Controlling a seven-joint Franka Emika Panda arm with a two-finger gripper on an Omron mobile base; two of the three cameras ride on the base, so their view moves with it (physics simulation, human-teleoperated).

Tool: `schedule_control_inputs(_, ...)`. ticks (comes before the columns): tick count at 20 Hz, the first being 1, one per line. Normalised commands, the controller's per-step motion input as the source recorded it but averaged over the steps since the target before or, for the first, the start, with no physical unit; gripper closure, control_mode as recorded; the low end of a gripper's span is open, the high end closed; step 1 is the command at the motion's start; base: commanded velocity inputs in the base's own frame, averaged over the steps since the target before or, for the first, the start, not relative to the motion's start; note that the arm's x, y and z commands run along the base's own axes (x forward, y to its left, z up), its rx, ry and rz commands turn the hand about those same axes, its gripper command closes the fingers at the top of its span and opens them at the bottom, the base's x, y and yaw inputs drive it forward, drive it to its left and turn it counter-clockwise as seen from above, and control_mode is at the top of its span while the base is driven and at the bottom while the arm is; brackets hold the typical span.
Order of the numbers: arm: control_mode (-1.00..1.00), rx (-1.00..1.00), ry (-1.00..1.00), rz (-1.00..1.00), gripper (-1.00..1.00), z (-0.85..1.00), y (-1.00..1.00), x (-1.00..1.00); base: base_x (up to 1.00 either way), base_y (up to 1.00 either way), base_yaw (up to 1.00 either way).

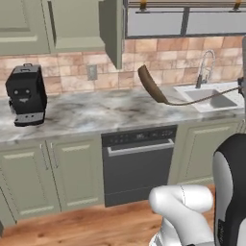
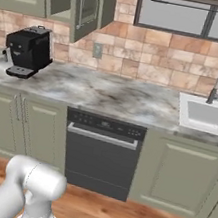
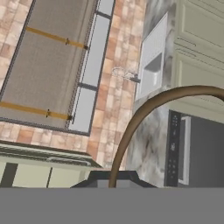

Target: Open the cabinet and move the ladle to the pot. Then close the cabinet.

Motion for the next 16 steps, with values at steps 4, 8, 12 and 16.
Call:
schedule_control_inputs(4,1.0,0.0,0.0,0.0,1.0,0.0,0.0,0.0,-0.01,-1.0,-0.01)
schedule_control_inputs(8,1.0,0.0,0.0,0.0,1.0,0.0,0.0,0.0,0.79,-0.88,-0.18)
schedule_control_inputs(12,1.0,0.0,0.0,0.0,1.0,0.0,0.0,0.0,0.62,-0.67,-0.56)
schedule_control_inputs(16,1.0,0.0,0.0,0.0,1.0,0.0,0.0,0.0,0.23,-0.44,-0.76)
